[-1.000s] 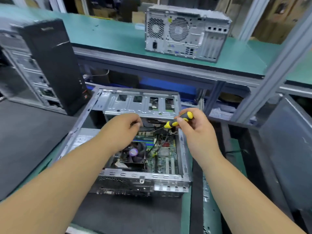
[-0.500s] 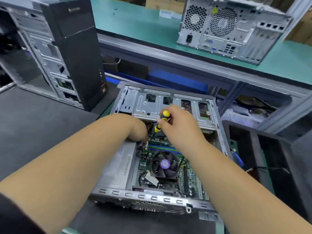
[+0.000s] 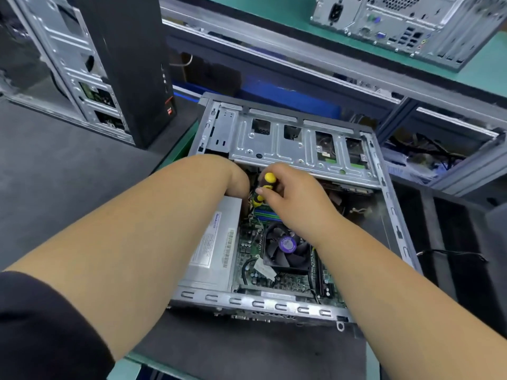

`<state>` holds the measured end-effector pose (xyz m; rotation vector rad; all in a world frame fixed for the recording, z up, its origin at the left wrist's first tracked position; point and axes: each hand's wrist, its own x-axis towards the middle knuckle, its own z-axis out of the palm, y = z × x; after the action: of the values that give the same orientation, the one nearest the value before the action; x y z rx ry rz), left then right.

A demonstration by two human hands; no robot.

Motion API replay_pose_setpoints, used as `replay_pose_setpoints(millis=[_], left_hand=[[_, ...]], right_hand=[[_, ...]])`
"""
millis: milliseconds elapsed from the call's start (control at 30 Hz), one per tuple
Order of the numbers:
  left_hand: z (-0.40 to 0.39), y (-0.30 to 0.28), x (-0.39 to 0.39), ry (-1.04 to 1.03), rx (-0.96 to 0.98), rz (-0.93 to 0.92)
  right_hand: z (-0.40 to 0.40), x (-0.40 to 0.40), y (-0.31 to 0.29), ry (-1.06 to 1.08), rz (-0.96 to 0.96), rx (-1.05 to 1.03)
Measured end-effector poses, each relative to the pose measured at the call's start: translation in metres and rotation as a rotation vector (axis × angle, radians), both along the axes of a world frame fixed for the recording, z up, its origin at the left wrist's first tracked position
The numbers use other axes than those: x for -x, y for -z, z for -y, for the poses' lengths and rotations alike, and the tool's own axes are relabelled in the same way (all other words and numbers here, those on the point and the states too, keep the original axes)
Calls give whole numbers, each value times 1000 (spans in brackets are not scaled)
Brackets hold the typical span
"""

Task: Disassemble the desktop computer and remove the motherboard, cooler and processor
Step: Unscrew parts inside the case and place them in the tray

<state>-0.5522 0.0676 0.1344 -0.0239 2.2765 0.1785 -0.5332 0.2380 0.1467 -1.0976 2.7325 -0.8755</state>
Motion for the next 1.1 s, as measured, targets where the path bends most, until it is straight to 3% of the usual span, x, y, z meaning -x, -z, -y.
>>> replay_pose_setpoints(millis=[400, 900, 1100], left_hand=[[-6, 13, 4, 116, 228, 5], [-8, 8, 1, 108, 190, -3], [-9, 3, -4, 70, 188, -15]], right_hand=[[4, 0, 1, -36, -22, -9], [2, 3, 4, -20, -27, -29], [5, 0, 0, -130, -17, -102]])
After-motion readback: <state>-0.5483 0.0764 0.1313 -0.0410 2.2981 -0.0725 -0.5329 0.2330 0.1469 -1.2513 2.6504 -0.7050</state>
